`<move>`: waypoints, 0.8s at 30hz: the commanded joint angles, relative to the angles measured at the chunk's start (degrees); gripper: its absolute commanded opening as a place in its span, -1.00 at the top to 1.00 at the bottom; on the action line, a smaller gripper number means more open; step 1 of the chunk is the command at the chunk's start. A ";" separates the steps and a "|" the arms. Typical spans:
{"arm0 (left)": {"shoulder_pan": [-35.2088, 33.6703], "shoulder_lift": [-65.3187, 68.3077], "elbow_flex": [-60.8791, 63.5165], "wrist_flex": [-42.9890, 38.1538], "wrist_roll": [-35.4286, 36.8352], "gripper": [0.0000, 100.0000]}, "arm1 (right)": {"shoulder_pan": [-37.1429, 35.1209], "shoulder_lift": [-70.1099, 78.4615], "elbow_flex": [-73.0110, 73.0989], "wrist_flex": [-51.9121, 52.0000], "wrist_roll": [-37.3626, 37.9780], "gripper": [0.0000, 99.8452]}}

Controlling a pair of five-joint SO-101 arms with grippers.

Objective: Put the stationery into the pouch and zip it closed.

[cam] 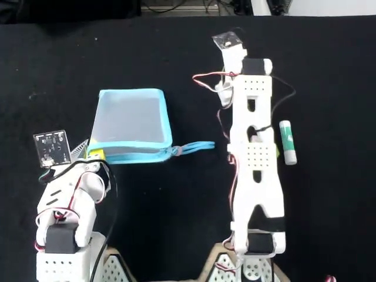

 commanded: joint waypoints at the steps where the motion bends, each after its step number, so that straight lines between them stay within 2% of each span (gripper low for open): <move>1: -0.22 -0.79 -0.66 -0.44 0.44 0.94 | 1.49 -0.40 -2.86 -0.44 0.70 0.70; 24: -0.31 -0.79 -0.66 -0.44 0.44 0.94 | 2.11 2.68 -0.22 -4.66 0.79 0.74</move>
